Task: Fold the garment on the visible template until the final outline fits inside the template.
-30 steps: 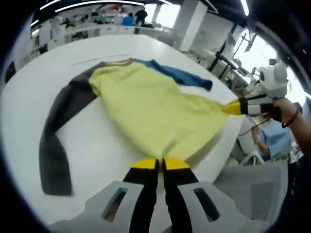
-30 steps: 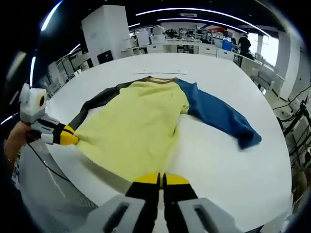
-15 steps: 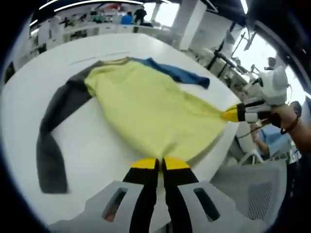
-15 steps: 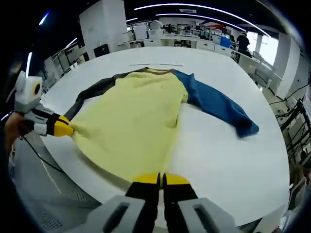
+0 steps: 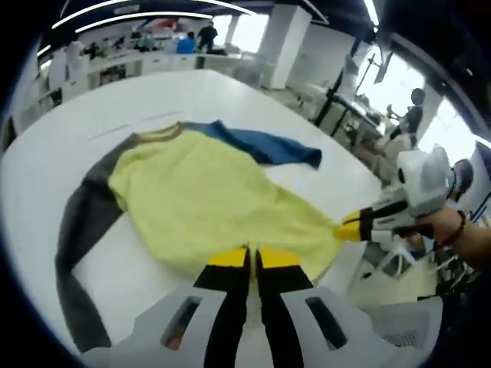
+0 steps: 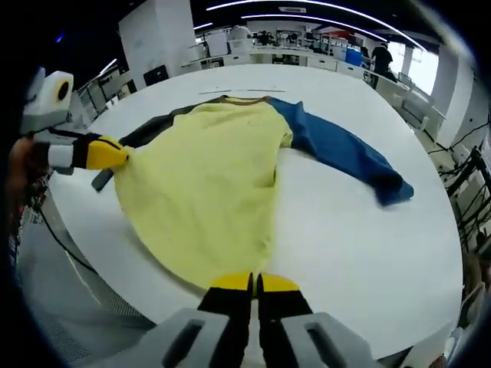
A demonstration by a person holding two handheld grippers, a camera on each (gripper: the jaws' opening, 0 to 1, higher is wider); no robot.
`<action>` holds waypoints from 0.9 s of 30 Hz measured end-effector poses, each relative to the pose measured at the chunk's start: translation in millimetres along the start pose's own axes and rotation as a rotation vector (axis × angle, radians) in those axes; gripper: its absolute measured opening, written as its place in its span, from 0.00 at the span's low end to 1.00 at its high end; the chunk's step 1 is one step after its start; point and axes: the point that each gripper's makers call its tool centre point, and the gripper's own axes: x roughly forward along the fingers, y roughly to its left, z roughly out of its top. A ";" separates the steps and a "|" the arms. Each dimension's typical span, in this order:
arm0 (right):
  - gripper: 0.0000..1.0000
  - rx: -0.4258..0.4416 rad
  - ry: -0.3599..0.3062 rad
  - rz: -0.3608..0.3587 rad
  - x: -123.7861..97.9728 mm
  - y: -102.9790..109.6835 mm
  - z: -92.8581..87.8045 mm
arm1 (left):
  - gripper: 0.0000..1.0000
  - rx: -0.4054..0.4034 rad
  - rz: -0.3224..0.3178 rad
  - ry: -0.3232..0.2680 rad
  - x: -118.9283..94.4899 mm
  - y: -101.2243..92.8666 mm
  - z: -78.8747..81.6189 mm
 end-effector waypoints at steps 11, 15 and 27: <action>0.00 0.028 0.011 -0.002 8.3 -8.9 -3.6 | 0.01 0.073 -0.061 0.035 59.4 -13.4 27.7; 0.00 0.040 0.013 -0.001 11.4 -11.5 -4.9 | 0.01 0.104 -0.069 0.052 78.6 -15.1 27.6; 0.00 0.046 0.036 -0.004 18.9 -14.7 -12.4 | 0.01 0.168 -0.072 0.089 114.7 -7.0 14.7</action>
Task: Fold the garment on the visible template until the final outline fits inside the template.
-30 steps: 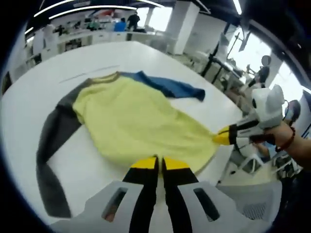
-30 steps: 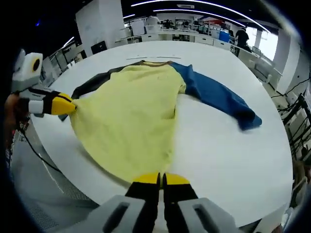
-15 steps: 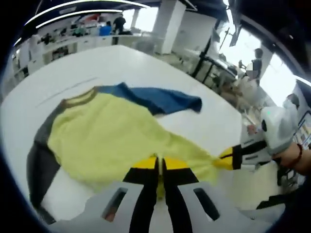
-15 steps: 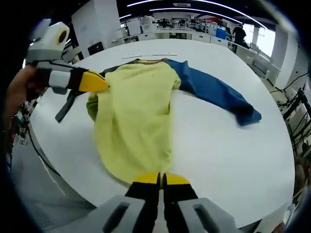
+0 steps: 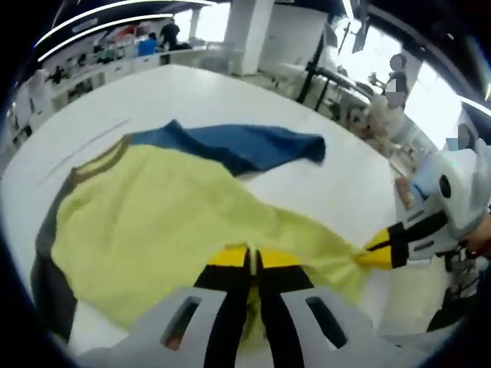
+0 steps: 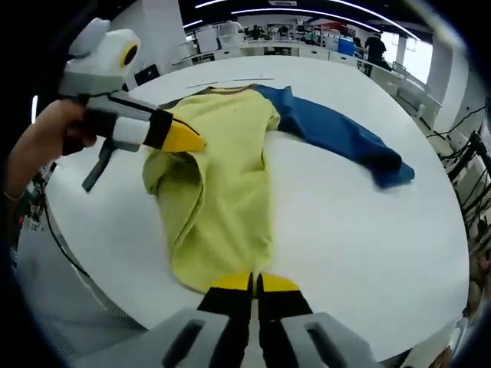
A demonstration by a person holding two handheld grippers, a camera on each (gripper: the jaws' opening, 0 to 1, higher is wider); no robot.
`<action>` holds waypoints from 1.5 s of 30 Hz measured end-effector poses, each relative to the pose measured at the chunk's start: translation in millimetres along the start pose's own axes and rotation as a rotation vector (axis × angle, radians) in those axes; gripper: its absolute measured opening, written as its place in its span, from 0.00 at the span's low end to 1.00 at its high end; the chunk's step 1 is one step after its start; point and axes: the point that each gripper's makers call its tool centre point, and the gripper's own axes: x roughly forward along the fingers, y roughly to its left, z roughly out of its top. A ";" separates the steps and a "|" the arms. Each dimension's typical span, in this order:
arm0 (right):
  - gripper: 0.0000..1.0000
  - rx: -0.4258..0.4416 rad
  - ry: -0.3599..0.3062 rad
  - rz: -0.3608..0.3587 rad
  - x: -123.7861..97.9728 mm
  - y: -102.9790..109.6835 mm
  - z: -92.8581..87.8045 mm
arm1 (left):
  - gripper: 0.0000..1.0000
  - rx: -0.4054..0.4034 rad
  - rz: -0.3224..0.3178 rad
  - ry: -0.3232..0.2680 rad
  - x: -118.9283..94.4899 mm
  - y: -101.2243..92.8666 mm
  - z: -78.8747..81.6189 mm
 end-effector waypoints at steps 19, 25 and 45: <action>0.00 -0.003 0.012 0.006 3.5 -0.2 -2.3 | 0.33 0.134 0.007 -0.088 -17.6 -5.8 10.6; 0.00 0.003 0.010 0.011 3.2 -0.1 -2.6 | 0.46 0.107 0.013 -0.151 -47.9 -1.9 19.0; 0.00 0.026 0.009 0.020 3.8 -0.6 -1.7 | 0.39 -0.137 0.053 -0.153 -82.1 -1.1 -49.6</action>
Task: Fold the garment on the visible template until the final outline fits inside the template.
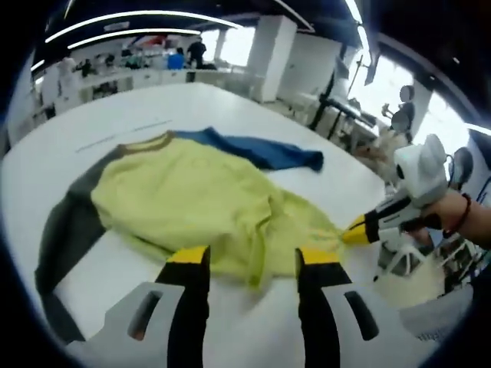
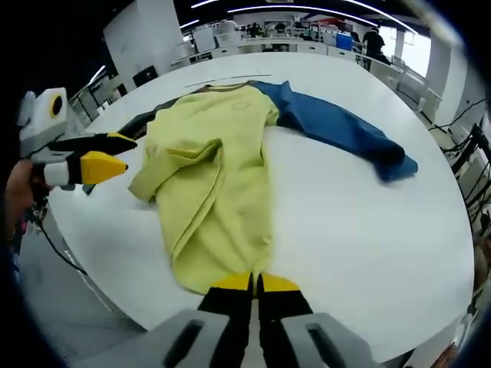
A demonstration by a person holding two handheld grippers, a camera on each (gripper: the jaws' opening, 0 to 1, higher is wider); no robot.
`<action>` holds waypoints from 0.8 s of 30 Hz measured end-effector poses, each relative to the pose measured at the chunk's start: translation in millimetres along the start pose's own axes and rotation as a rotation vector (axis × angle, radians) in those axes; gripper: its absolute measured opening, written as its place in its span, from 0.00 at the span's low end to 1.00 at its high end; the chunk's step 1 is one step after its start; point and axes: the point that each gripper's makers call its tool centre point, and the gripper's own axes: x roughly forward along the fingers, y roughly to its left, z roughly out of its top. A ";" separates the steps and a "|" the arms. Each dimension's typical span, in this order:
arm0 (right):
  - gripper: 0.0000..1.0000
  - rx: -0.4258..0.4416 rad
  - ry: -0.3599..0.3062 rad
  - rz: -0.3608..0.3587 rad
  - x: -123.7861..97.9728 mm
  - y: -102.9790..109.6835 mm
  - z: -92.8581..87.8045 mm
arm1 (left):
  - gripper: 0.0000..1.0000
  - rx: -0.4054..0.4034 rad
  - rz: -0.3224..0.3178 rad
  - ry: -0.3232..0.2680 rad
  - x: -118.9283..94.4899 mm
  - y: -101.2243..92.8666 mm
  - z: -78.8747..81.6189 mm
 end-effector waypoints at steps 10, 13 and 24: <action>0.00 0.009 -0.001 0.002 0.0 -0.6 0.4 | 0.29 -0.058 0.009 0.039 3.2 3.0 -26.7; 0.00 0.011 0.000 0.003 -0.2 -0.4 0.3 | 0.27 -0.093 -0.001 0.029 5.4 2.0 -29.2; 0.00 0.018 0.000 0.006 -1.2 0.2 -0.4 | 0.02 -0.153 -0.017 0.007 6.5 -0.5 -31.5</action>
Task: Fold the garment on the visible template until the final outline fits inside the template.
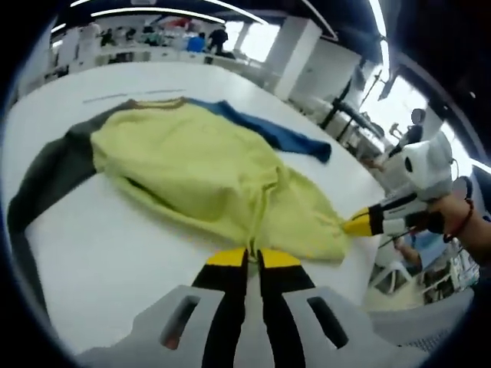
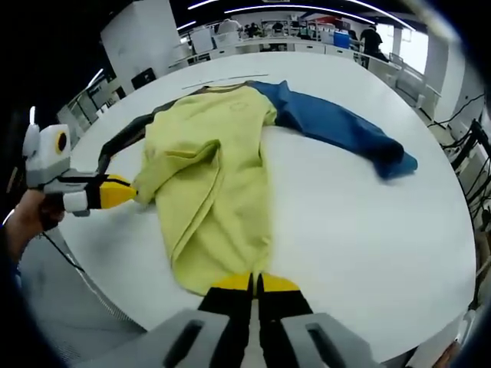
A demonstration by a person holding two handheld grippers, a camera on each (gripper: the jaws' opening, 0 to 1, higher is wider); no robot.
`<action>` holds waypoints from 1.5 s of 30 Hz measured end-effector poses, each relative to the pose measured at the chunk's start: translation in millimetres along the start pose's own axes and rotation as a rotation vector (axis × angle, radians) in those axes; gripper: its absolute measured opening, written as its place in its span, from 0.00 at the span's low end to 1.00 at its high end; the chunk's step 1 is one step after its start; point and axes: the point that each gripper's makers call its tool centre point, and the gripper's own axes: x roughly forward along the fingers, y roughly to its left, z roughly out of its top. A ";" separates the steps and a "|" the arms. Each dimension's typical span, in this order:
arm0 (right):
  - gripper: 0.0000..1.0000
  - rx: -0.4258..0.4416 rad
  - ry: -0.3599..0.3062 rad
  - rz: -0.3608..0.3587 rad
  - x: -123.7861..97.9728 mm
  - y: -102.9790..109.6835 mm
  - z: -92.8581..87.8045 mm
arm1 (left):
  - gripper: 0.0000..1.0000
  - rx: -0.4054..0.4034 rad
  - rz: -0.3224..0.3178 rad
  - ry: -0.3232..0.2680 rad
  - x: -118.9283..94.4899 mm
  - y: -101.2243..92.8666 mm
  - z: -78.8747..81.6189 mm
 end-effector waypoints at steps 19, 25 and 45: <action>0.00 0.026 -0.013 -0.001 -5.5 0.0 1.5 | 0.00 0.027 0.029 0.017 -74.1 9.1 -17.5; 0.00 0.046 -0.017 0.001 -8.7 -0.4 1.7 | 0.00 0.029 0.078 0.036 -91.2 23.4 -30.1; 0.00 0.097 -0.028 -0.025 -17.0 -15.4 -2.8 | 0.00 0.012 0.226 0.095 -129.1 62.2 -65.3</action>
